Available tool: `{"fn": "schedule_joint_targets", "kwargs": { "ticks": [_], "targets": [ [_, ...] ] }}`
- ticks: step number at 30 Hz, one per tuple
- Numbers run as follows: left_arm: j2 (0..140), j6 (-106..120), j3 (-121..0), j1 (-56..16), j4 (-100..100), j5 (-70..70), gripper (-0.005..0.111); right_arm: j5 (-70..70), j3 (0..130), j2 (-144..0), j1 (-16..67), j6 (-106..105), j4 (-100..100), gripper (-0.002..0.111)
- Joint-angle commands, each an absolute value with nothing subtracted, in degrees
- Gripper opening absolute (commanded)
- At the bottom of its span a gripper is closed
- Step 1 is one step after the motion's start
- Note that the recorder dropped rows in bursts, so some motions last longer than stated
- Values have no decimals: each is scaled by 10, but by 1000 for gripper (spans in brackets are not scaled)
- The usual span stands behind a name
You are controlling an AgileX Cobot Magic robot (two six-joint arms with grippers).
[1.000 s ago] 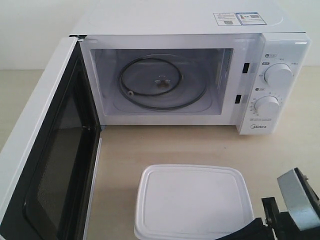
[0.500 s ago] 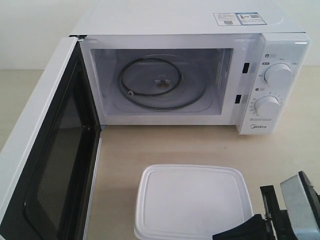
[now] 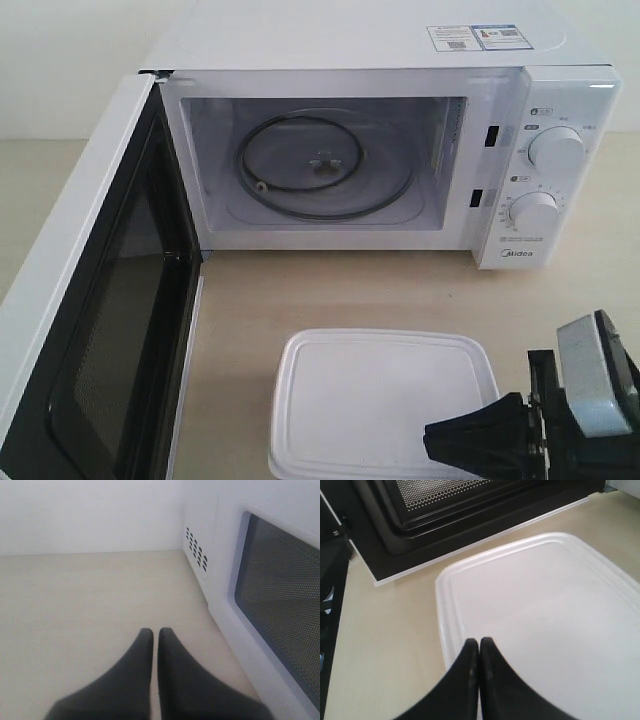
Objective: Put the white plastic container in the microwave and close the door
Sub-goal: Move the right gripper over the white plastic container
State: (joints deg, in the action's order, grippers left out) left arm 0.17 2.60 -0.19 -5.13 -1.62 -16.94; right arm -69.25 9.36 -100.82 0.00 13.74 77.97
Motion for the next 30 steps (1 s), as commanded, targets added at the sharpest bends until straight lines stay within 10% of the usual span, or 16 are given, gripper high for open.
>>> {"fn": "schedule_joint_targets", "kwargs": {
  "ticks": [1, 20, 30],
  "targets": [
    [0, 27, 0, -50, -23, -169, 4, -692, 119, -1004, -1, 156, 787, 0],
    [0, 27, 0, -50, -23, -169, 4, -655, 213, -1004, -209, 250, 934, 0],
    [0, 27, 0, -50, -23, -169, 4, -524, 213, -1007, -145, 350, 968, 0]
  ]
}}
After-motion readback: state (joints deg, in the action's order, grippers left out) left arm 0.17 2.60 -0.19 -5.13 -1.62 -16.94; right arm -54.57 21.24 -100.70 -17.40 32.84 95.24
